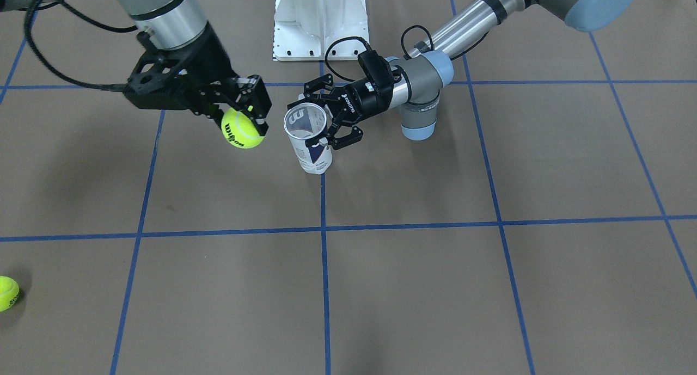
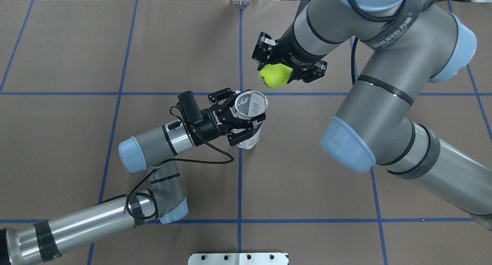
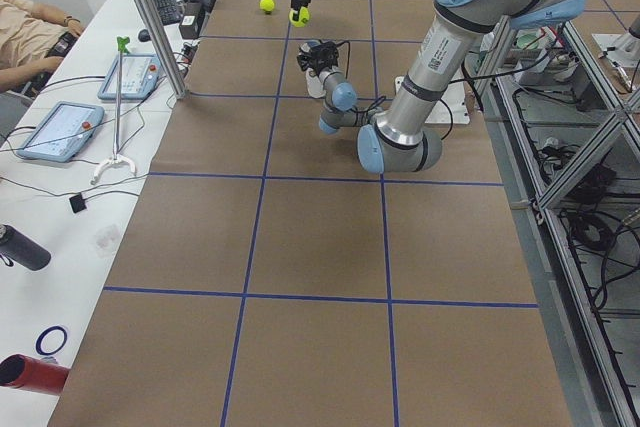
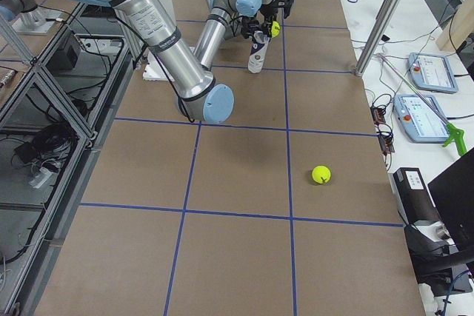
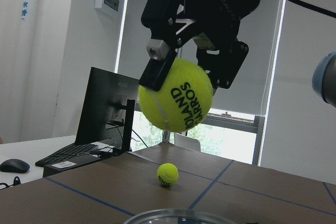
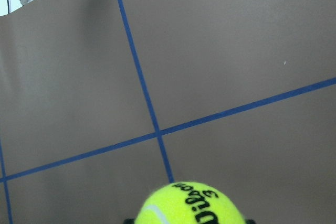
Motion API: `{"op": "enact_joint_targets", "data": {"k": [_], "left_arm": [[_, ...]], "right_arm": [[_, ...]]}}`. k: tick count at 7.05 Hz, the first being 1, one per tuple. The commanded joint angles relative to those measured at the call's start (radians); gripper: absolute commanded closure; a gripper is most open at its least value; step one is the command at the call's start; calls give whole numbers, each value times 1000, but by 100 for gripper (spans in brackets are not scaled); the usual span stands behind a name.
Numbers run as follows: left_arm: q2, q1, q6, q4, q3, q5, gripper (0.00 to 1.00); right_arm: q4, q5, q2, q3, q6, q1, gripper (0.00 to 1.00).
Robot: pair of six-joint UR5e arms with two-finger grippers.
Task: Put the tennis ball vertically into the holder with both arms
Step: 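Carry the tennis ball with the right gripper above the held can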
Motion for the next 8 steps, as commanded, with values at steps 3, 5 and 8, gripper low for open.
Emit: {"op": "enact_joint_targets", "data": {"k": [3,5,8], "left_arm": [[-1,2,0,0,0,0,23],[-1,3,0,0,0,0,23],[-1,3,0,0,0,0,23]], "right_arm": [[-38,-120,46,-7,35,-111,100],[-40,-156,37,-4,35,-120,12],[-40,-172,36,1,32,-130,0]]}}
